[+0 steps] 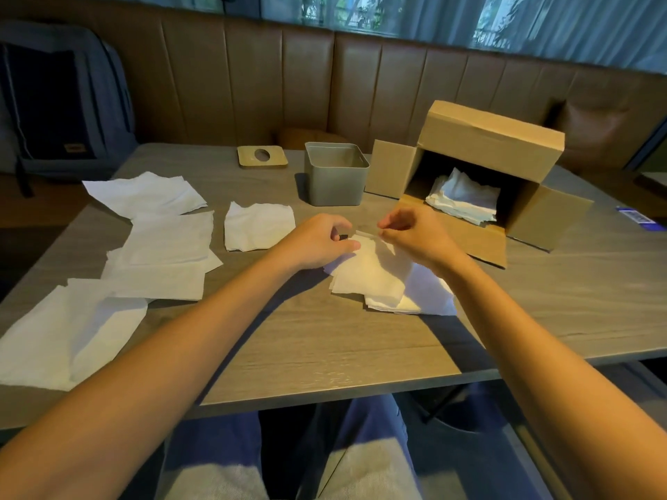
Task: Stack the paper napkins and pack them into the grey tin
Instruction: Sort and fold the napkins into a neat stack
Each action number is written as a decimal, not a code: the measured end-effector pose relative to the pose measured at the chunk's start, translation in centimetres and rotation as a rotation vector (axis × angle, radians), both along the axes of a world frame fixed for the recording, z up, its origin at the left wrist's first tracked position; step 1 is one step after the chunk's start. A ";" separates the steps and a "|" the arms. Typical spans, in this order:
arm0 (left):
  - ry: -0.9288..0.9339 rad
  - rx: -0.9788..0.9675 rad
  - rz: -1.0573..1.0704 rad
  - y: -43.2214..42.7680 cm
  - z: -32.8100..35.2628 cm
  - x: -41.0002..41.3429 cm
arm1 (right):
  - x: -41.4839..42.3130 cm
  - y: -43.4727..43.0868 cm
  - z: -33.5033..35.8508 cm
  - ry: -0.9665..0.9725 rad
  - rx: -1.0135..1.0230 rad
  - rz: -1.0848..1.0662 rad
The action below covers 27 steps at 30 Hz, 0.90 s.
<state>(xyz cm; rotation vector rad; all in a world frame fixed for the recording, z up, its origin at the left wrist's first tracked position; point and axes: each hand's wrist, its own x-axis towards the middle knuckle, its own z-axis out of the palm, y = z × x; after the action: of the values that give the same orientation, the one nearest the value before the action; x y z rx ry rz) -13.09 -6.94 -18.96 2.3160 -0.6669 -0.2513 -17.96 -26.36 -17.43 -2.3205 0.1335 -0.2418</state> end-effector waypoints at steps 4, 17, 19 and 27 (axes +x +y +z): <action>-0.025 0.034 -0.084 -0.8 0.0 1.6 | -1.1 -1.8 0.3 0.064 -0.209 0.033; -0.094 0.048 -0.154 -3.1 -0.4 4.0 | -1.5 -3.7 -0.7 0.160 -0.248 -0.005; -0.108 0.042 -0.149 -3.4 -0.6 4.1 | -1.6 -3.7 -1.1 0.161 -0.256 -0.024; -0.124 0.121 -0.149 -4.2 -1.1 3.8 | -1.8 -3.8 -1.6 0.125 -0.266 -0.047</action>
<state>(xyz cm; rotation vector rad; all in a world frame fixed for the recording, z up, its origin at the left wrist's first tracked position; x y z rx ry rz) -9.28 -11.10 -20.09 2.4148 -0.9103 -0.2227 -19.77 -30.18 -19.05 -2.6000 0.2303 -0.1446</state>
